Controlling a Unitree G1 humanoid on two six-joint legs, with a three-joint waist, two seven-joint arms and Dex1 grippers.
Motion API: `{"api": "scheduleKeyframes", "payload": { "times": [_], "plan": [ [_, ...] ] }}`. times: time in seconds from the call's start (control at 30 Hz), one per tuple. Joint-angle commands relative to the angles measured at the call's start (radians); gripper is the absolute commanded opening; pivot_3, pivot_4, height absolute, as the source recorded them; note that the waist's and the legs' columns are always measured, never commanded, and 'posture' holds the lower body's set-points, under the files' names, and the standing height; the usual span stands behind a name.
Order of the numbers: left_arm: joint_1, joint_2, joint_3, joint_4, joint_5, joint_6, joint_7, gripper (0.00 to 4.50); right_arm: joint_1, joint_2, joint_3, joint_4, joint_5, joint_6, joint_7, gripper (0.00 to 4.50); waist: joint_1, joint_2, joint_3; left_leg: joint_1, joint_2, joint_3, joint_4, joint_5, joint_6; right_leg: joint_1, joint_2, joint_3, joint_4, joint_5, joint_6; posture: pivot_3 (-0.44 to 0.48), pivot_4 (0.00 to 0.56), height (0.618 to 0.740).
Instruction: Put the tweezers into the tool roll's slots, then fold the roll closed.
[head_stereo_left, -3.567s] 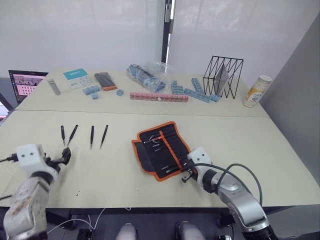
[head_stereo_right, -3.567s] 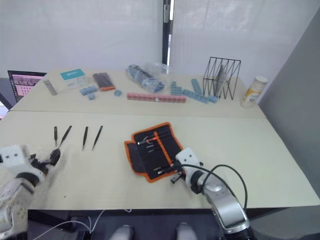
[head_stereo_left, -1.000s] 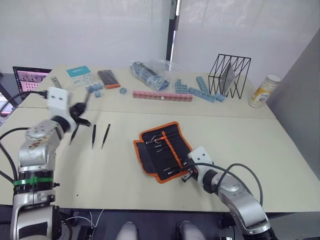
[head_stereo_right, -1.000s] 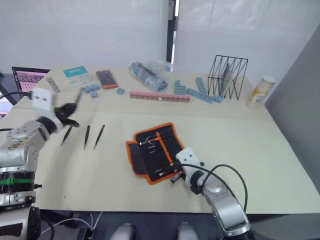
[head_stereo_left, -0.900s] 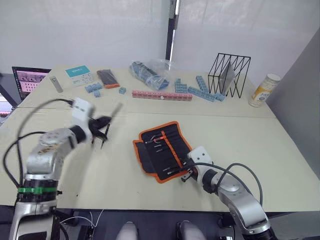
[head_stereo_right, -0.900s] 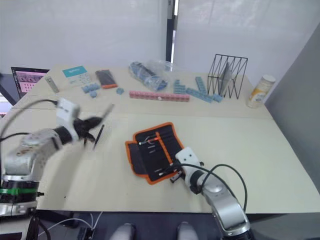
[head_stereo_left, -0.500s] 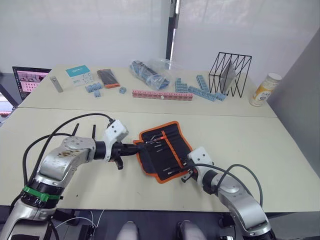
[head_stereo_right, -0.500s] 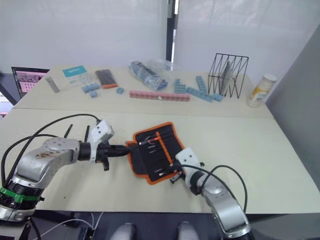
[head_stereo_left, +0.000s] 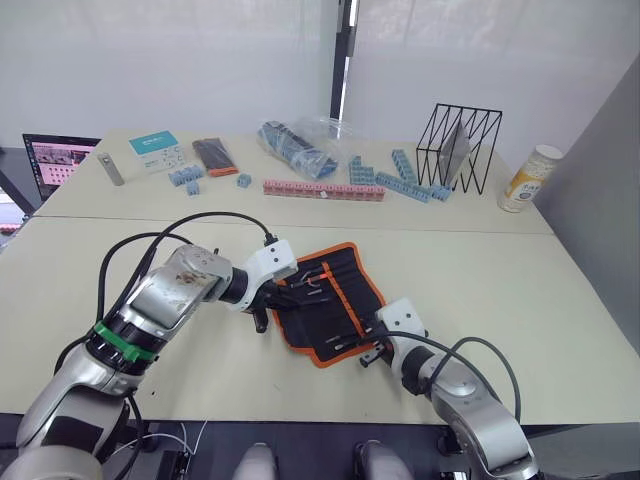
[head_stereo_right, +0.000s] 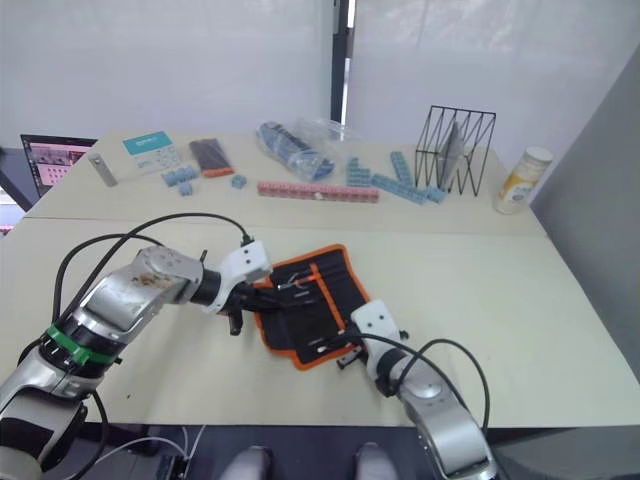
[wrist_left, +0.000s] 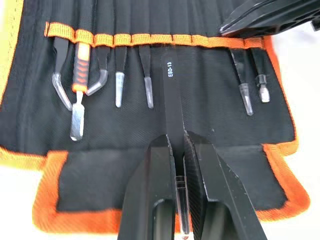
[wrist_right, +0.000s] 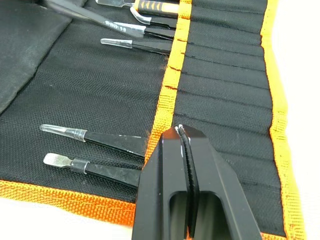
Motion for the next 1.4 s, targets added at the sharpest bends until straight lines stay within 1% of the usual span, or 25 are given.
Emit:
{"api": "scheduleKeyframes", "payload": {
  "times": [0.03,0.2,0.57,0.83,1.1,1.3,1.4],
  "plan": [
    [-0.060,-0.027,-0.046,0.019,0.033,0.050,-0.021,0.03,0.061,-0.001,0.042,0.075,-0.004,0.072,-0.006,0.00,0.000,0.000,0.000,0.000,0.000,0.000,0.000,0.000,0.000,0.000,0.000,0.000,0.000,0.000,0.000,0.000,0.150,0.737],
    [-0.099,-0.053,-0.080,0.043,0.063,0.062,-0.033,0.03,0.067,0.009,0.045,0.073,-0.004,0.072,-0.018,0.00,-0.001,0.000,0.000,0.000,0.000,0.000,0.000,0.000,0.001,0.000,0.000,0.000,0.001,0.000,0.000,0.000,0.150,0.737],
    [-0.150,-0.131,-0.106,0.108,0.116,0.070,-0.028,0.03,0.073,0.025,0.053,0.071,-0.005,0.071,-0.035,0.00,0.000,0.000,0.000,0.001,0.000,0.000,0.001,0.000,0.001,0.001,0.001,0.001,0.002,0.000,0.000,0.000,0.150,0.737],
    [-0.158,-0.189,-0.116,0.117,0.141,0.078,-0.022,0.03,0.076,0.027,0.059,0.069,-0.007,0.073,-0.035,0.00,0.001,0.001,-0.001,0.001,0.000,0.000,0.002,0.000,0.001,0.001,0.001,0.001,0.003,0.000,0.001,0.000,0.150,0.737],
    [-0.179,-0.270,-0.122,0.204,0.202,0.034,0.027,0.03,0.073,0.026,0.064,0.068,-0.008,0.076,-0.029,0.00,0.001,0.001,-0.001,0.001,0.000,0.000,0.004,0.000,0.001,0.002,0.002,0.002,0.004,0.000,0.001,0.000,0.150,0.737],
    [-0.168,-0.290,-0.120,0.194,0.210,0.052,0.025,0.03,0.073,0.026,0.066,0.064,-0.008,0.078,-0.030,0.00,0.001,0.002,-0.001,0.001,0.000,-0.001,0.005,0.000,0.001,0.002,0.002,0.002,0.006,0.000,0.001,0.000,0.150,0.737],
    [-0.154,-0.324,-0.103,0.204,0.208,0.037,0.057,0.03,0.079,0.024,0.065,0.062,-0.006,0.076,-0.030,0.00,0.001,0.002,-0.001,0.001,0.000,-0.001,0.005,0.000,0.001,0.002,0.002,0.002,0.006,0.000,0.001,0.000,0.150,0.737]
  ]
}}
